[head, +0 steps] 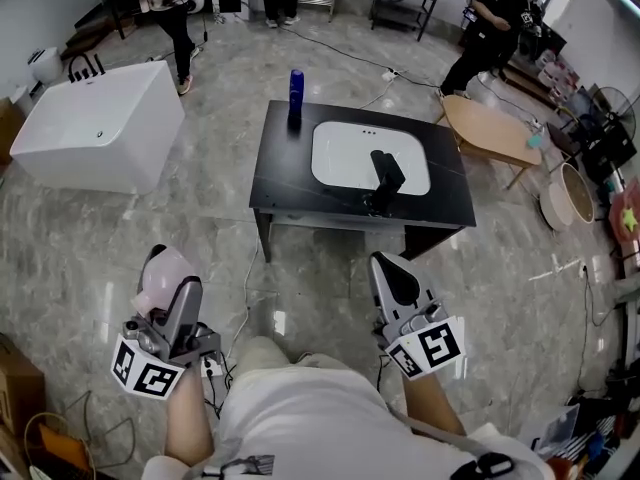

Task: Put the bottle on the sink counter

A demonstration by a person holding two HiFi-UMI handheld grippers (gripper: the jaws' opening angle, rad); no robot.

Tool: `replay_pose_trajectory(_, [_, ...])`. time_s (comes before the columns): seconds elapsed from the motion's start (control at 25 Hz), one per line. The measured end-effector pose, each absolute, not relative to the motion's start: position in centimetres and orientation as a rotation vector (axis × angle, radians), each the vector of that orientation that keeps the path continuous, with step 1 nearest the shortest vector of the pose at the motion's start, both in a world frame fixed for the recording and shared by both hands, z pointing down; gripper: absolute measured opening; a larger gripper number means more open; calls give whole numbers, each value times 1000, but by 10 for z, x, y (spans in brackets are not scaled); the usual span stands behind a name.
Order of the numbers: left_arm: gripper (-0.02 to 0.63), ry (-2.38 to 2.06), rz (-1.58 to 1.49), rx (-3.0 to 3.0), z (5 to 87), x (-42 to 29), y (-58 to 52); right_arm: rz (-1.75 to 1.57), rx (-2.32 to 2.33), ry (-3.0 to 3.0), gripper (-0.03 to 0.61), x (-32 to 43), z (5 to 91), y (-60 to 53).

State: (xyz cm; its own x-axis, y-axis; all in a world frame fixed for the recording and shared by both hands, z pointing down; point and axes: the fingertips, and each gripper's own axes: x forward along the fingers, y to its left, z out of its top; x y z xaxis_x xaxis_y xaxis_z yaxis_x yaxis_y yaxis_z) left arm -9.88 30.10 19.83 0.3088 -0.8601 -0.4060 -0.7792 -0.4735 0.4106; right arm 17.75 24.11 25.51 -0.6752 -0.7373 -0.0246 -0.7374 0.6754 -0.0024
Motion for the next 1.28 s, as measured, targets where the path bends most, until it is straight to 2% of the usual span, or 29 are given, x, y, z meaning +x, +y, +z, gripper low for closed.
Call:
replay_pose_trajectory(0.48, [407, -1418, -916, 2444, 208, -101, 208, -16, -1354, 2864, 11, 177, 270, 167])
replay_pose_trajectory(0.92, [407, -1318, -860, 2474, 220, -152, 58, -4, -1428, 2914, 11, 101, 270, 28])
replay_pose_trajectory(1.28, [408, -1225, -810, 2466, 237, -174, -8, -65, -1487, 2913, 11, 63, 287, -24])
